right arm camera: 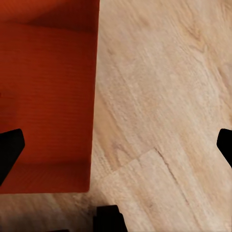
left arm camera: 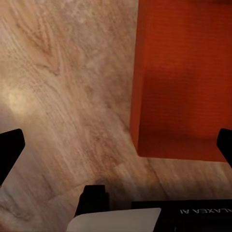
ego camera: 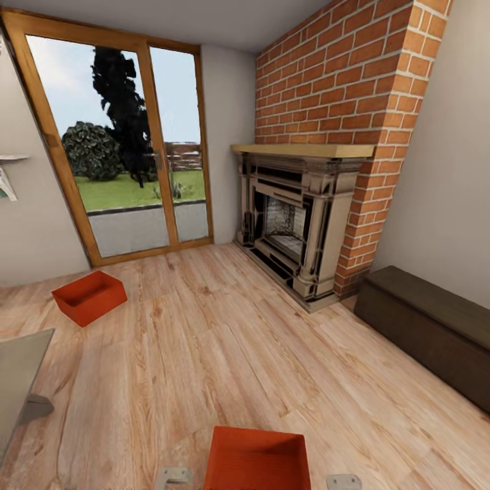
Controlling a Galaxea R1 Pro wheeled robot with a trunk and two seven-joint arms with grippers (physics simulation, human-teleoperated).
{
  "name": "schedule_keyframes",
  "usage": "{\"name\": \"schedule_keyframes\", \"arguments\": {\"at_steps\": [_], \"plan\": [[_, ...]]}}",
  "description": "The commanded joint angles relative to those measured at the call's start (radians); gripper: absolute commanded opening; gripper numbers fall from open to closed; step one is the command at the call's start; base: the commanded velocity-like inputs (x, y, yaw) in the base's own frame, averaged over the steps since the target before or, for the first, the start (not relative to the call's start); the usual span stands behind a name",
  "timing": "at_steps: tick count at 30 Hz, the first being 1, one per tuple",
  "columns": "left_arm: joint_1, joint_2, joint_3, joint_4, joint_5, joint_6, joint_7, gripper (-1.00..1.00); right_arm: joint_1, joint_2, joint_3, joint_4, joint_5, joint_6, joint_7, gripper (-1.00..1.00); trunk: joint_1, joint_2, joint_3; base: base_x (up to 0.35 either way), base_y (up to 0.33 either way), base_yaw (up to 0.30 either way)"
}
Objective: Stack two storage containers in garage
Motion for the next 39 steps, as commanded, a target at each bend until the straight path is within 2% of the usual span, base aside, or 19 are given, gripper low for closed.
{"name": "schedule_keyframes", "arguments": {"at_steps": [1, 11, 18, 33, 39], "plan": [[0.000, -0.001, 0.003, -0.002, -0.005, 0.006, 0.001, 1.00, 0.000, 0.000, 0.009, -0.001, -0.008, 0.001, -0.005, 1.00, 0.004, -0.008, -0.006, 0.000, 0.000, 0.116], [0.000, 0.001, 0.003, -0.002, -0.004, 0.006, -0.003, 1.00, 0.000, 0.000, 0.009, -0.001, -0.008, 0.001, -0.004, 1.00, 0.042, -0.078, -0.051, 0.000, 0.000, 0.113], [0.000, 0.000, 0.004, -0.003, -0.005, 0.006, -0.003, 1.00, 0.000, 0.002, 0.009, -0.001, -0.009, 0.000, -0.014, 1.00, 0.042, -0.078, -0.051, 0.000, 0.000, -0.009], [0.001, -0.001, 0.005, -0.003, -0.004, 0.006, -0.001, 1.00, 0.000, 0.002, 0.009, -0.001, -0.013, -0.003, -0.017, 1.00, 0.042, -0.078, -0.043, 0.000, 0.000, -0.199], [0.000, -0.001, 0.005, -0.003, -0.004, 0.006, -0.001, 1.00, 0.000, 0.002, 0.009, -0.001, -0.013, -0.004, -0.016, 1.00, 0.065, -0.120, -0.061, 0.000, 0.000, -0.019]]}}
